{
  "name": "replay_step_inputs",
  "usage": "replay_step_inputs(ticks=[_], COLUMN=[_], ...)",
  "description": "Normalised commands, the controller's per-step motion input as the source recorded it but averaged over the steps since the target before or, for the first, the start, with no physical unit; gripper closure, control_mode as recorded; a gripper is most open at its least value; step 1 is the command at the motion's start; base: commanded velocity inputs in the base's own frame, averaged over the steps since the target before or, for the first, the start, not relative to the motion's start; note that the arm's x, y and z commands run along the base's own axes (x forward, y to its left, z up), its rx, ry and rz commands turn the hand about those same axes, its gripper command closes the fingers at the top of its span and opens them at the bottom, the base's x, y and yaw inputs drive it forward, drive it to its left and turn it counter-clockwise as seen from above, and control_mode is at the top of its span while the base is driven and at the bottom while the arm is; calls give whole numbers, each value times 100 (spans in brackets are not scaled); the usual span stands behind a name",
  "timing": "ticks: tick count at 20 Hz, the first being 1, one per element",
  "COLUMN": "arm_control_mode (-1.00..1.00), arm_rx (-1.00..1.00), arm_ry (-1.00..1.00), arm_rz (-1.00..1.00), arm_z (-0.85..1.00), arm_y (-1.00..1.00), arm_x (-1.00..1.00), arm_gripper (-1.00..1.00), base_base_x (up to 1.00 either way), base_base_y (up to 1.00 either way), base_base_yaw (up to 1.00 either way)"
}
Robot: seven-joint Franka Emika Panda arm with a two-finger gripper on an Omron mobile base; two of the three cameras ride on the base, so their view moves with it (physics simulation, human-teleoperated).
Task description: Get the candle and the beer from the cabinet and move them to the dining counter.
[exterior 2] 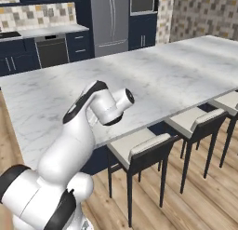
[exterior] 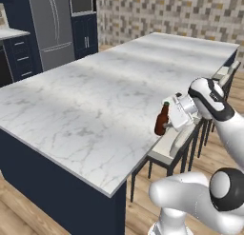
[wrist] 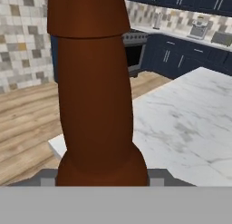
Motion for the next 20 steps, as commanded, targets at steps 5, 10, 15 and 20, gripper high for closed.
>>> replay_step_inputs(ticks=[5,10,15,20], arm_control_mode=[-100,-100,-100,-100], arm_rx=[0,0,0,0], arm_ry=[0,0,0,0], arm_rz=[0,1,1,0], arm_z=[-36,-34,-33,-33], arm_y=[0,0,0,0], arm_x=[47,39,38,36], arm_gripper=[100,100,100,100], base_base_x=[0,0,0,0], base_base_y=[0,0,0,0], base_base_yaw=[0,0,0,0])
